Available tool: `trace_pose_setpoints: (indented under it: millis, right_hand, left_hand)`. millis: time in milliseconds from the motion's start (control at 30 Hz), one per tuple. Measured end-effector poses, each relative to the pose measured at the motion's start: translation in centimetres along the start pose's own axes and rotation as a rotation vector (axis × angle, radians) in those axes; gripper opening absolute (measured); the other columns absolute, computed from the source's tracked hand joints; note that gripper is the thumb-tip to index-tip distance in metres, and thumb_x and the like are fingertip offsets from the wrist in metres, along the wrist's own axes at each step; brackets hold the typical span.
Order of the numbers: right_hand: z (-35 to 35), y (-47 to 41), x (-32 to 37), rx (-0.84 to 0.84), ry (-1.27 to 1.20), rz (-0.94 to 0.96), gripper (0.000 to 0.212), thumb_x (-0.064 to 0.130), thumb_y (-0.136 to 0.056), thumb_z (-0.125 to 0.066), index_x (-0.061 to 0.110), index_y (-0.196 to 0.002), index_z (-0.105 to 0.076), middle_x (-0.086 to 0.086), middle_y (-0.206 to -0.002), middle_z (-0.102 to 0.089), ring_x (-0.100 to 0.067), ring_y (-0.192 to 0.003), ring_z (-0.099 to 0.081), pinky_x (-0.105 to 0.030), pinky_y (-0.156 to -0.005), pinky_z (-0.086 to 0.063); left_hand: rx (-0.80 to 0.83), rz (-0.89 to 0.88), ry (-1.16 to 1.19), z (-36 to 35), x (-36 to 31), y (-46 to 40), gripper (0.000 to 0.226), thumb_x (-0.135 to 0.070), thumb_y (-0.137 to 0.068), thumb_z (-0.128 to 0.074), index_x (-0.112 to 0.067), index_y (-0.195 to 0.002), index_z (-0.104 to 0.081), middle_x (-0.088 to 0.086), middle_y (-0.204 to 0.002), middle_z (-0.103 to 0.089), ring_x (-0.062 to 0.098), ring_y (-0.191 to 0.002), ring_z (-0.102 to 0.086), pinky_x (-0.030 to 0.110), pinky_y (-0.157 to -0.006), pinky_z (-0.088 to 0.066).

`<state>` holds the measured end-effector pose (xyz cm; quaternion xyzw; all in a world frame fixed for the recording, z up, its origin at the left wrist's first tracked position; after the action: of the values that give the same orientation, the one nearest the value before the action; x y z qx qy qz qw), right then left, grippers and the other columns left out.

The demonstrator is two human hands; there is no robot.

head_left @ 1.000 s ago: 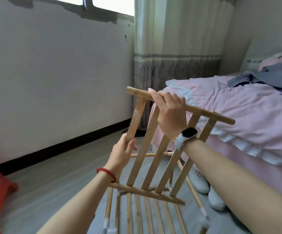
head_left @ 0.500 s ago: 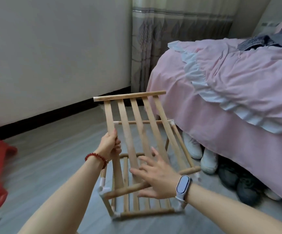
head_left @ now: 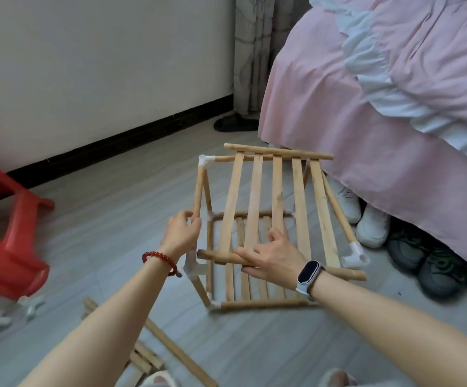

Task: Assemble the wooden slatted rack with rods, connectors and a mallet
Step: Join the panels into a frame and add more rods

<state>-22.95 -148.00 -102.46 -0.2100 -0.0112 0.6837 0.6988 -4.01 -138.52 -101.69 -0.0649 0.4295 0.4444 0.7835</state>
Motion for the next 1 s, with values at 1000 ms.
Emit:
trace_pose_setpoints:
  millis: [1000]
  right_hand:
    - [0.2,1.4,0.7,0.282,-0.334,-0.056,0.025,0.037,-0.098,-0.043,0.025,-0.119,-0.050,0.005,-0.076,-0.066,-0.019,-0.068,-0.058,-0.036,-0.087,-0.031]
  left_hand:
    - [0.114,0.178,0.351,-3.3,6.2,3.0,0.032,-0.039,-0.099,-0.041,-0.013,-0.082,-0.050,0.005,-0.067,-0.056,0.017,-0.064,-0.052,0.041,-0.080,-0.049]
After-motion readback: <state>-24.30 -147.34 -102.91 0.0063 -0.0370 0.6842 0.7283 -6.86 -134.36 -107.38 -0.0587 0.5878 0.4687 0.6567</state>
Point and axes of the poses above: each hand's wrist, its own y-axis away from the middle knuckle, its own z-axis out of the back of the hand, x = y × z, the point moved 3 cm from there along -y, towards the middle knuckle
